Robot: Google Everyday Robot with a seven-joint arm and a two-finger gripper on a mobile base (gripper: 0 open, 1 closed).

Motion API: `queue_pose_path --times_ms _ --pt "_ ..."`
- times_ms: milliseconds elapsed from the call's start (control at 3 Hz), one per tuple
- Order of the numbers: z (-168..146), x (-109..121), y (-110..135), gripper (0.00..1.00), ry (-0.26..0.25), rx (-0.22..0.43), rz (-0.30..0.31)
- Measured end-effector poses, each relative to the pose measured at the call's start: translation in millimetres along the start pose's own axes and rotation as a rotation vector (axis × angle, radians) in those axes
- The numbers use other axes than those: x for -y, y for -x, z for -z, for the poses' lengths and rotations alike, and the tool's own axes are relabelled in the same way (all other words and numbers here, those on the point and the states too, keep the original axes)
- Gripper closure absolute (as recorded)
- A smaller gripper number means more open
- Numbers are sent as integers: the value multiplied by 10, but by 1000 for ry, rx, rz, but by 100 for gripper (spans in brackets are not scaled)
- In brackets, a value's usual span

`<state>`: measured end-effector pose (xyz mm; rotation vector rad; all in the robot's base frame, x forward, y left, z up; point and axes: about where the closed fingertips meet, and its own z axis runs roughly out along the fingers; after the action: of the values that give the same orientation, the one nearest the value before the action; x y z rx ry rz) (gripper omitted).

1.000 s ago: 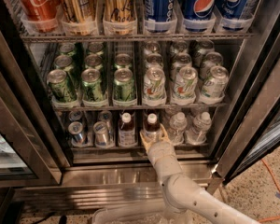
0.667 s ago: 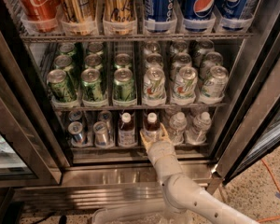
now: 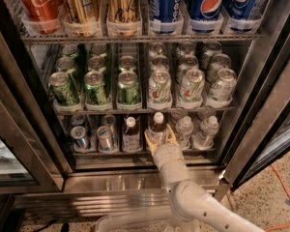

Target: Pick blue plastic bottle from bottom shelf of fridge

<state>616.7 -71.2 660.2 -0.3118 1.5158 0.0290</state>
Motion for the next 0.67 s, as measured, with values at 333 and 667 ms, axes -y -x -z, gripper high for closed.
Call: queue_pose_path --times_ms 333,667 --pt "43 -2 131 100 9 7 -13" --pt "171 25 191 100 30 -32 -23"
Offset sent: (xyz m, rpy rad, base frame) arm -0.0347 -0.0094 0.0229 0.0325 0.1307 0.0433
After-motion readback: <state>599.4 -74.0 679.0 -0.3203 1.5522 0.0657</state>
